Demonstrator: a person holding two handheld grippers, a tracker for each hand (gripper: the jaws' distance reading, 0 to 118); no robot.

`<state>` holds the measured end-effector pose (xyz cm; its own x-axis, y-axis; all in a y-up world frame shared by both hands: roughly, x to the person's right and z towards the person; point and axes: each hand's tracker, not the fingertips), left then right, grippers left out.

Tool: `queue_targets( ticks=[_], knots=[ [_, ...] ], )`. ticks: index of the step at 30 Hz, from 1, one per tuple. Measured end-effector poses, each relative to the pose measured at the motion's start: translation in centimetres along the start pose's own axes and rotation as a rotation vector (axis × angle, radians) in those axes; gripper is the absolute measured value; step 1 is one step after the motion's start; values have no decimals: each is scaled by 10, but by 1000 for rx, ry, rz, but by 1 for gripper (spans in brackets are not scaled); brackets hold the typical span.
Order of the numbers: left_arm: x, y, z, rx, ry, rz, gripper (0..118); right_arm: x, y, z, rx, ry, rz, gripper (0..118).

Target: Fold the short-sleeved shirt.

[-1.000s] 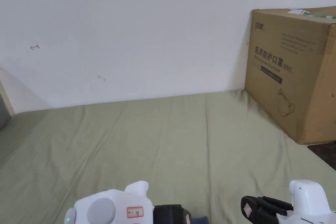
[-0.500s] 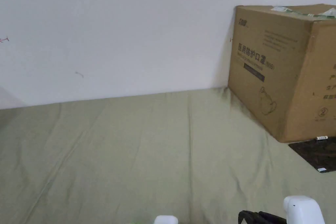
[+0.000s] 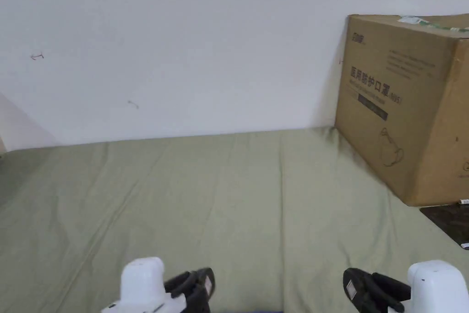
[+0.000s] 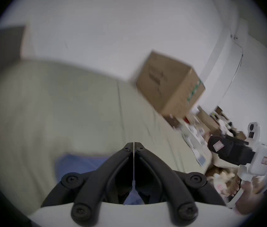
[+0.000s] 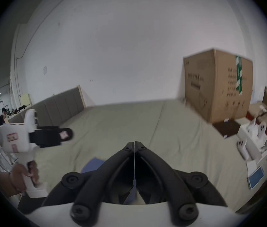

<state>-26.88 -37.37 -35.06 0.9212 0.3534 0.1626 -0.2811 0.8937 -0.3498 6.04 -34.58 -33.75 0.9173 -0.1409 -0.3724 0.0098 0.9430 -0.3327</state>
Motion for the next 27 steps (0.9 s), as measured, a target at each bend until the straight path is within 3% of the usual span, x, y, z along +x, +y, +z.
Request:
queue_targets(
  ticks=[4,9,14,18,24,27],
  knots=[
    [-5,28,60,208,159,-111,0,-19,10,19,205,-1,-16,0],
    [1,31,103,370,287,-239,0,-34,21,32,361,-83,25,0],
    [0,23,99,344,273,-204,0,-35,10,11,326,-256,95,0],
    [1,19,95,332,276,-195,0,-27,6,6,280,-240,25,0],
    [-1,19,90,299,295,-203,0,-20,14,13,294,-251,18,0],
    [-5,20,89,276,287,-156,0,-21,9,0,194,-152,-75,0]
  ],
)
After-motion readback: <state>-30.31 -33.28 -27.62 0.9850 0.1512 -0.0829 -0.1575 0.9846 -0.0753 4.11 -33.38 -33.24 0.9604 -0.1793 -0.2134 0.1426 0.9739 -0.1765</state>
